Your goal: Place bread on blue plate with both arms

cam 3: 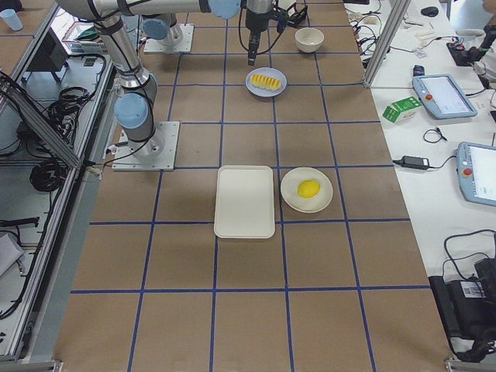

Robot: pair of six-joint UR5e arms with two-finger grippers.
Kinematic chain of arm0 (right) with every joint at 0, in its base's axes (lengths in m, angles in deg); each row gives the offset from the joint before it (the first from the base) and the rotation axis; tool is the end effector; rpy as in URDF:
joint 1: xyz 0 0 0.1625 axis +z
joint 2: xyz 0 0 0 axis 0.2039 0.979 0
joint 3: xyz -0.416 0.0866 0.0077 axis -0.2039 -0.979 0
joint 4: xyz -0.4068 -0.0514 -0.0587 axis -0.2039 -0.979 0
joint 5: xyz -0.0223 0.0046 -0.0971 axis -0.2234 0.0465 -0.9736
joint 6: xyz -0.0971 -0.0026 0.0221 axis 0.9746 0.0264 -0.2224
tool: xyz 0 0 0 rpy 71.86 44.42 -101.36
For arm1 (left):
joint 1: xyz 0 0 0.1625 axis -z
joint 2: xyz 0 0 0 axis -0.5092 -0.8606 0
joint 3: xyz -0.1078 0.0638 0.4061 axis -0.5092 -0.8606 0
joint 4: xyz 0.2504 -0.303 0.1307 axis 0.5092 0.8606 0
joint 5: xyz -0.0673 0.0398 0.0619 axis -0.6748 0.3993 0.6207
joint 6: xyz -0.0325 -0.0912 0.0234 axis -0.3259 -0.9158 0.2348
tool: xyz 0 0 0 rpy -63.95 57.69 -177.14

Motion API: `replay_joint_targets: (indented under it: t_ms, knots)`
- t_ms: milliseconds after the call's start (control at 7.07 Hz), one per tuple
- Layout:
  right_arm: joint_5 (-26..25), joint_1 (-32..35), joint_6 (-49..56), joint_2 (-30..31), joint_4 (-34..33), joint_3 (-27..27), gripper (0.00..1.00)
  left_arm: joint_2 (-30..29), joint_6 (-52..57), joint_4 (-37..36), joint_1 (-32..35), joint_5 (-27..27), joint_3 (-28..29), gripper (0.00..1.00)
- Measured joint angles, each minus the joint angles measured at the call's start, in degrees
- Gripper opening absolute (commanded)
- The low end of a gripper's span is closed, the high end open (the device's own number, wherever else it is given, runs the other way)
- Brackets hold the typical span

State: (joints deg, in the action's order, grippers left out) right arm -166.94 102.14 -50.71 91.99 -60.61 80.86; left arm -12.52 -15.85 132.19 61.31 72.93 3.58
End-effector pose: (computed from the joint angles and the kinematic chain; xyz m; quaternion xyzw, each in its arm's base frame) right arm 0.1365 -0.4591 0.4961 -0.0651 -0.9969 -0.0442 0.0025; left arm -0.1478 -0.4473 0.5590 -0.0336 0.9994 -0.0046 0.0028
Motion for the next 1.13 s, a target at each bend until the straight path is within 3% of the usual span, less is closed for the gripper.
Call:
replay_joint_targets:
  t_ms: [1132]
  knots:
    - [0.99,0.32,0.11,0.43,-0.06,-0.43,1.00,-0.48,0.53,0.03,0.09,-0.19,-0.38,1.00]
